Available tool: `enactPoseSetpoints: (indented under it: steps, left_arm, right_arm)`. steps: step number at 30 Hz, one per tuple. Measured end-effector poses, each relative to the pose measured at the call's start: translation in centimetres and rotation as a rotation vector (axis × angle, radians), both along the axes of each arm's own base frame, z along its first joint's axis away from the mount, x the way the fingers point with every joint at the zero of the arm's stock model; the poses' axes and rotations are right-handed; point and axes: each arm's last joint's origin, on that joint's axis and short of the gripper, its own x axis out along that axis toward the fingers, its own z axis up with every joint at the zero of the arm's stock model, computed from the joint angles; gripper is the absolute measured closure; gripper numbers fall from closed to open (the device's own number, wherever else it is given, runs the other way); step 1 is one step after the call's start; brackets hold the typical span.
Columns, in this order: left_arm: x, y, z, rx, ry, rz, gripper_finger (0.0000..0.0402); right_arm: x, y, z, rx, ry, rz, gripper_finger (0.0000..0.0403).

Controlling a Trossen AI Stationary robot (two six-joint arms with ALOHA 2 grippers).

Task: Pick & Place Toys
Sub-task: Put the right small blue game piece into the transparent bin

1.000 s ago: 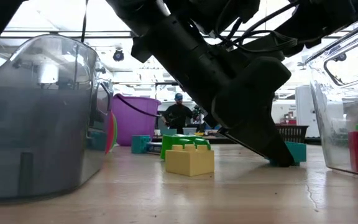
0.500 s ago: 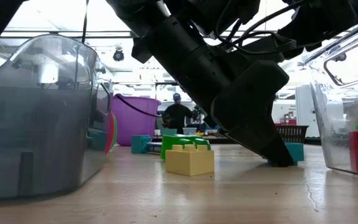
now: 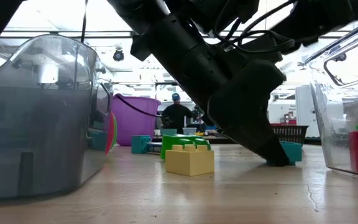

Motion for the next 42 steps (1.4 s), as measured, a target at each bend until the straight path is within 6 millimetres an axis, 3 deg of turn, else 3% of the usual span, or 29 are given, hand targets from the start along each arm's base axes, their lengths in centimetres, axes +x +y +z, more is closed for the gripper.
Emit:
enactPoseSetpoints:
  steps: [7,19,26,33,36,42]
  left_arm:
    - [0.0,0.0,0.0,0.024,0.002,-0.015,0.0267]
    - [-0.9,0.8,0.9,0.107,0.024,0.020,0.0267]
    - [-3.0,1.2,3.9,0.057,-0.260,0.015,0.0267]
    - [-6.0,1.4,6.7,-0.044,-0.525,-0.041,0.0267]
    - [-5.7,1.0,7.3,-0.045,-0.525,-0.054,0.0267]
    - [-2.6,-1.2,9.9,-0.055,-0.563,-0.155,0.0267]
  right_arm:
    - [-0.6,0.0,0.0,-0.073,-0.240,0.043,0.0040]
    - [-5.9,-1.7,-1.6,-0.026,-0.456,0.052,0.0040]
    - [-7.9,-2.5,-2.4,0.008,-0.548,0.058,0.0040]
    - [-8.5,-2.6,-2.2,0.014,-0.585,0.066,0.0040]
    - [-8.5,-2.7,-2.1,0.008,-0.592,0.066,0.0040]
    - [-8.5,-2.7,-2.1,0.007,-0.593,0.065,0.0040]
